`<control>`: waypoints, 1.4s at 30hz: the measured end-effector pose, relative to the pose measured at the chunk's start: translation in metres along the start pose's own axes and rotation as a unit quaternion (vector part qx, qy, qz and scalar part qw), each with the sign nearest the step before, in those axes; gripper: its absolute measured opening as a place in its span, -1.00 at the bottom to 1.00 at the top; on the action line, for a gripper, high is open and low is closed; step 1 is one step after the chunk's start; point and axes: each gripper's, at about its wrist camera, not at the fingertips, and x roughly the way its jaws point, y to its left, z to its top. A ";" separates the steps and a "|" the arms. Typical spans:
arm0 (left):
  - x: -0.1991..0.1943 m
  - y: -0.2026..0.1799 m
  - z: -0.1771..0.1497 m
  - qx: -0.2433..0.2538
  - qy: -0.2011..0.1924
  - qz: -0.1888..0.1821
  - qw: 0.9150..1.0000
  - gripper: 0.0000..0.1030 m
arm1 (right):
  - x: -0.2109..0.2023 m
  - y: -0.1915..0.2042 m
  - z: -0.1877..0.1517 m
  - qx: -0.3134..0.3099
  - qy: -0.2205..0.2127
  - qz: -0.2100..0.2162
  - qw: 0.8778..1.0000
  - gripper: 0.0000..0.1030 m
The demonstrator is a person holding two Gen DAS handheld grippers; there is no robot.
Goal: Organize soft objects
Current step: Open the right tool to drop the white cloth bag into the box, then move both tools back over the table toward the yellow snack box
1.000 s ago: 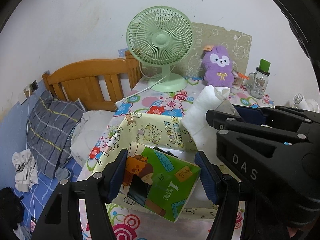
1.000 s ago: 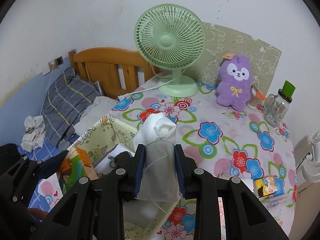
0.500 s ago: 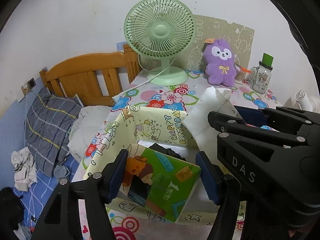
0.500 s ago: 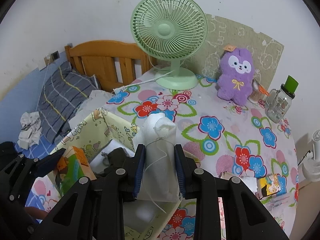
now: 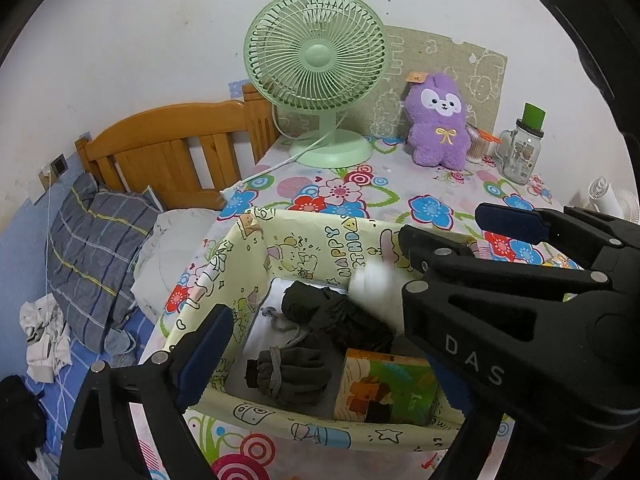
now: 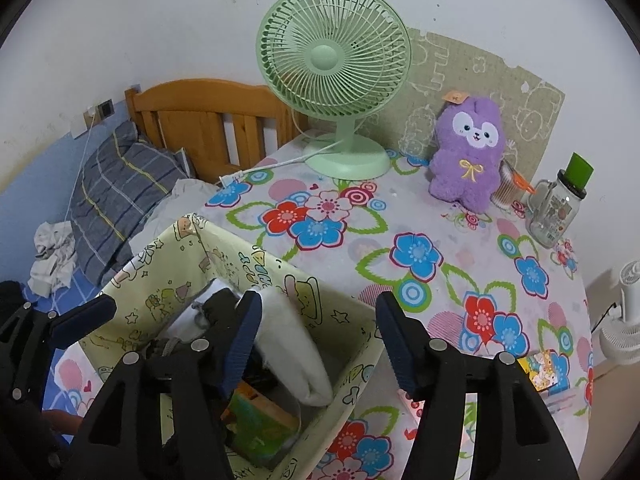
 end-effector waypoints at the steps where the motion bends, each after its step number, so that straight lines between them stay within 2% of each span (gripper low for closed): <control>1: 0.000 0.000 0.000 0.000 0.000 0.000 1.000 0.82 | 0.000 0.000 0.000 0.000 0.000 0.001 1.000 0.23; 4: -0.001 0.000 -0.001 0.000 -0.001 0.000 1.000 0.82 | 0.000 0.001 0.000 0.000 0.000 0.000 1.000 0.27; 6: -0.002 0.000 -0.001 0.000 -0.001 0.000 1.000 0.82 | -0.001 0.001 0.000 0.000 -0.001 -0.002 1.000 0.49; 9: -0.004 -0.001 -0.001 0.001 -0.003 -0.001 1.000 0.82 | -0.004 0.001 0.000 -0.003 -0.010 -0.011 1.000 0.66; 25: -0.026 -0.030 0.000 0.018 -0.021 -0.012 1.000 0.82 | -0.036 -0.022 -0.009 0.015 -0.032 -0.021 0.999 0.68; 42: -0.053 -0.113 -0.010 0.067 -0.038 -0.044 0.996 0.86 | -0.096 -0.091 -0.048 0.065 -0.059 -0.060 0.994 0.69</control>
